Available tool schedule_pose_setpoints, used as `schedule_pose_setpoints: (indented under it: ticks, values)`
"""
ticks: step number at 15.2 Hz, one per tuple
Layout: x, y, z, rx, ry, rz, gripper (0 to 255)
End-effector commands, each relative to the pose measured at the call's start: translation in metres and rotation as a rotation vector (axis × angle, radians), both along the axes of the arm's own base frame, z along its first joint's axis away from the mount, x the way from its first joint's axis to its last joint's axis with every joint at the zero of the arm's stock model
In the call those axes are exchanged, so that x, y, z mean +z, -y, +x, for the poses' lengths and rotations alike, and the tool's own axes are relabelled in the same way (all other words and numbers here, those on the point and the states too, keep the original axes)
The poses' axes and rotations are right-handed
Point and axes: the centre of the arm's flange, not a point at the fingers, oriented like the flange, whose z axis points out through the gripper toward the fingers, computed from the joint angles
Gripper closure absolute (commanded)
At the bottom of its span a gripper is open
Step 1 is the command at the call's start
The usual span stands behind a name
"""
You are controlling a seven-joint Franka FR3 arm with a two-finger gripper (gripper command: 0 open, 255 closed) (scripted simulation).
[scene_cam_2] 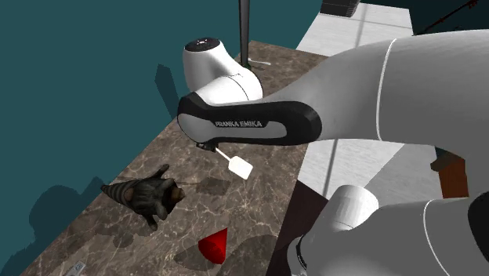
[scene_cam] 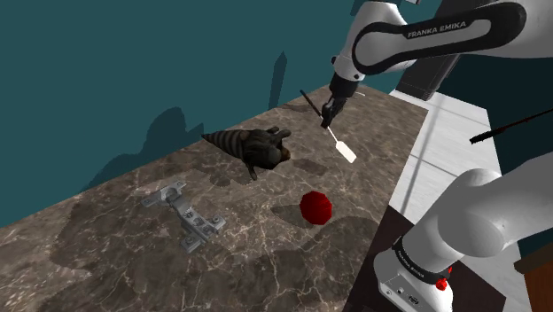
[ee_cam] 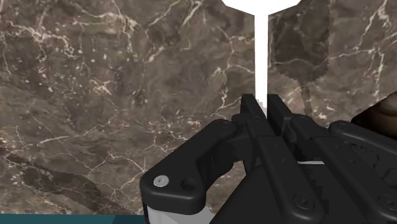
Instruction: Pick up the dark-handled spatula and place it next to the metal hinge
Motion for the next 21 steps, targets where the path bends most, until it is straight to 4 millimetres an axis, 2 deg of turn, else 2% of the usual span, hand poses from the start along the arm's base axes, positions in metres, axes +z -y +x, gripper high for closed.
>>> schedule_pose_setpoints:
  ticks: [1, 21]
  values:
    - [-0.001, -0.024, -0.013, -0.002, 0.0, 0.0, 255]
    - [-0.001, -0.263, -0.124, -0.002, 0.0, 0.0, 255]
